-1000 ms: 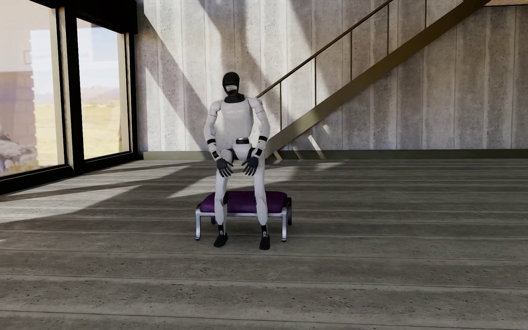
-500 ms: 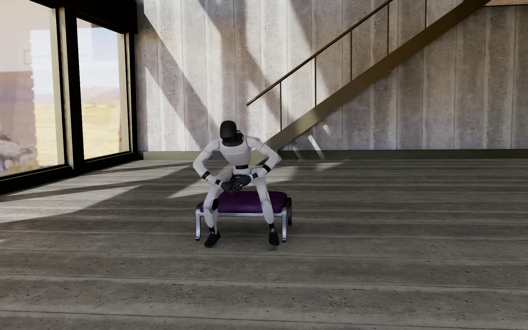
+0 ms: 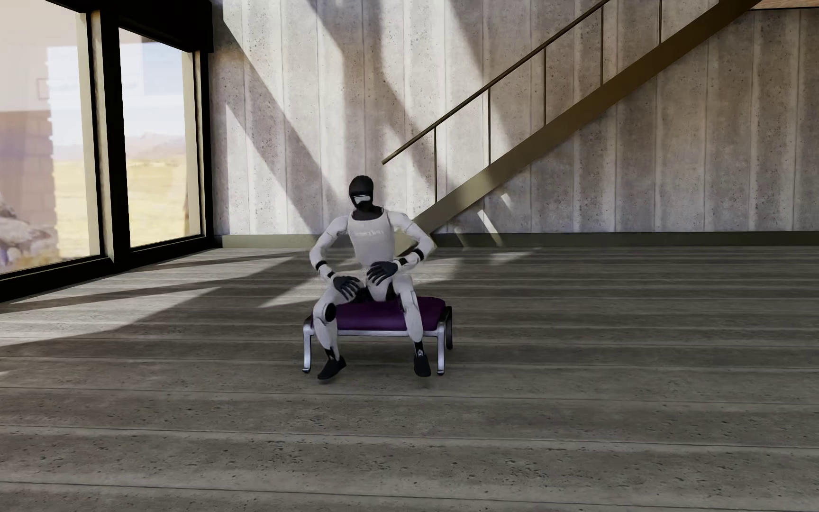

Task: Sit on the dark pink chair

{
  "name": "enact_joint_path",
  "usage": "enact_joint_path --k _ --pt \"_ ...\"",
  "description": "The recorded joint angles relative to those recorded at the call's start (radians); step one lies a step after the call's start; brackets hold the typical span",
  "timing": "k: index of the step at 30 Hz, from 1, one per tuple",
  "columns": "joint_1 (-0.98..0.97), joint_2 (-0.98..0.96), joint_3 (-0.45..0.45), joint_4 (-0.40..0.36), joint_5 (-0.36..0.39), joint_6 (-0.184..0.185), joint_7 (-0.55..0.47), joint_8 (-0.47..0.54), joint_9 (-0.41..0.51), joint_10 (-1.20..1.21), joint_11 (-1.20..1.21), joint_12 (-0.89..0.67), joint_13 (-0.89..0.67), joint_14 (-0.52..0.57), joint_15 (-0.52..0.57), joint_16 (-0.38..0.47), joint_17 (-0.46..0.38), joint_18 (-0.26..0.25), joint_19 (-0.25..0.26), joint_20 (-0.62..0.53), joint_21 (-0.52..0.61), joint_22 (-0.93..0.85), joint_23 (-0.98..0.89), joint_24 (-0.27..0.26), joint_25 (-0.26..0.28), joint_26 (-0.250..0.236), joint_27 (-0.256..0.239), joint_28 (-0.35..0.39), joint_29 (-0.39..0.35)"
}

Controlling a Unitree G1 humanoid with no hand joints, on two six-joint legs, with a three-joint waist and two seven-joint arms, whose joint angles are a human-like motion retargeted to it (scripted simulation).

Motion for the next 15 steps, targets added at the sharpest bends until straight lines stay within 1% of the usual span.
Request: enact_joint_path --k 1,2,3,4,5,6,7,8,9,10,11,12,13,14,15 --pt "0.029 0.023 -0.003 0.000 0.004 -0.006 0.003 0.000 -0.012 -0.005 -0.003 0.052 0.058 0.010 0.011 -0.039 0.055 0.003 -0.007 0.049 -0.067 0.033 0.051 0.015 -0.001 0.012 0.015 -0.016 0.010" --pt "0.054 0.046 -0.005 0.001 0.011 -0.010 0.004 0.000 -0.025 -0.010 -0.007 0.105 0.114 0.020 0.022 -0.079 0.118 0.005 -0.012 0.095 -0.130 0.068 0.105 0.022 -0.001 0.019 0.025 -0.014 0.002" --pt "0.079 0.072 -0.007 -0.002 0.015 -0.010 0.006 -0.005 -0.040 -0.018 -0.014 0.155 0.167 0.029 0.029 -0.127 0.176 0.012 -0.019 0.135 -0.193 0.111 0.157 0.025 0.016 0.021 0.036 0.011 -0.022" --pt "0.100 0.095 -0.007 -0.005 0.020 -0.012 0.007 -0.009 -0.052 -0.024 -0.020 0.198 0.217 0.035 0.036 -0.175 0.235 0.019 -0.025 0.175 -0.254 0.159 0.203 0.019 0.042 0.028 0.051 0.042 -0.063" --pt "0.116 0.115 -0.006 -0.004 0.028 -0.012 0.008 -0.011 -0.067 -0.027 -0.024 0.238 0.262 0.038 0.042 -0.221 0.290 0.025 -0.029 0.215 -0.307 0.206 0.245 0.004 0.079 0.038 0.070 0.082 -0.120" --pt "0.131 0.136 -0.006 -0.006 0.034 -0.008 0.007 -0.016 -0.080 -0.026 -0.028 0.276 0.303 0.040 0.043 -0.265 0.334 0.034 -0.036 0.247 -0.351 0.248 0.281 -0.018 0.126 0.061 0.101 0.123 -0.140" --pt "0.143 0.155 -0.005 -0.009 0.037 -0.004 0.007 -0.020 -0.098 -0.023 -0.029 0.307 0.339 0.040 0.040 -0.306 0.365 0.043 -0.043 0.271 -0.386 0.298 0.320 -0.058 0.195 0.087 0.112 0.151 -0.128" --pt "0.159 0.179 -0.003 -0.013 0.040 0.002 0.009 -0.026 -0.112 -0.020 -0.030 0.331 0.368 0.033 0.036 -0.345 0.385 0.057 -0.050 0.287 -0.414 0.366 0.373 -0.109 0.244 0.097 0.126 0.166 -0.108" --pt "0.171 0.192 -0.003 -0.016 0.043 0.005 0.010 -0.026 -0.131 -0.015 -0.028 0.354 0.399 0.025 0.040 -0.375 0.390 0.067 -0.049 0.305 -0.436 0.439 0.437 -0.136 0.256 0.093 0.126 0.187 -0.092" --pt "0.175 0.204 -0.002 -0.019 0.050 0.008 0.007 -0.026 -0.149 -0.009 -0.027 0.368 0.422 0.026 0.039 -0.395 0.387 0.071 -0.055 0.318 -0.450 0.518 0.508 -0.142 0.250 0.114 0.154 0.175 -0.053" --pt "0.181 0.217 0.000 -0.023 0.056 0.013 0.006 -0.028 -0.165 -0.005 -0.027 0.376 0.440 0.023 0.039 -0.408 0.377 0.080 -0.059 0.323 -0.458 0.609 0.591 -0.149 0.257 0.149 0.181 0.131 0.042" --pt "0.185 0.226 0.001 -0.028 0.061 0.015 0.005 -0.028 -0.180 -0.001 -0.027 0.379 0.459 0.020 0.037 -0.409 0.365 0.088 -0.063 0.323 -0.465 0.708 0.676 -0.143 0.246 0.188 0.202 0.029 0.155" --pt "0.187 0.233 0.002 -0.034 0.066 0.017 0.008 -0.032 -0.193 0.001 -0.027 0.381 0.485 0.018 0.037 -0.409 0.355 0.098 -0.070 0.313 -0.464 0.802 0.745 -0.097 0.202 0.209 0.211 -0.050 0.234" --pt "0.188 0.240 0.005 -0.038 0.072 0.018 0.008 -0.031 -0.203 0.003 -0.028 0.386 0.520 0.018 0.038 -0.410 0.352 0.104 -0.074 0.297 -0.470 0.877 0.793 -0.030 0.151 0.225 0.217 -0.151 0.315" --pt "0.188 0.243 0.007 -0.042 0.076 0.016 0.008 -0.030 -0.212 0.003 -0.029 0.398 0.560 0.020 0.038 -0.413 0.357 0.107 -0.075 0.285 -0.485 0.935 0.831 0.035 0.094 0.212 0.197 -0.207 0.351"
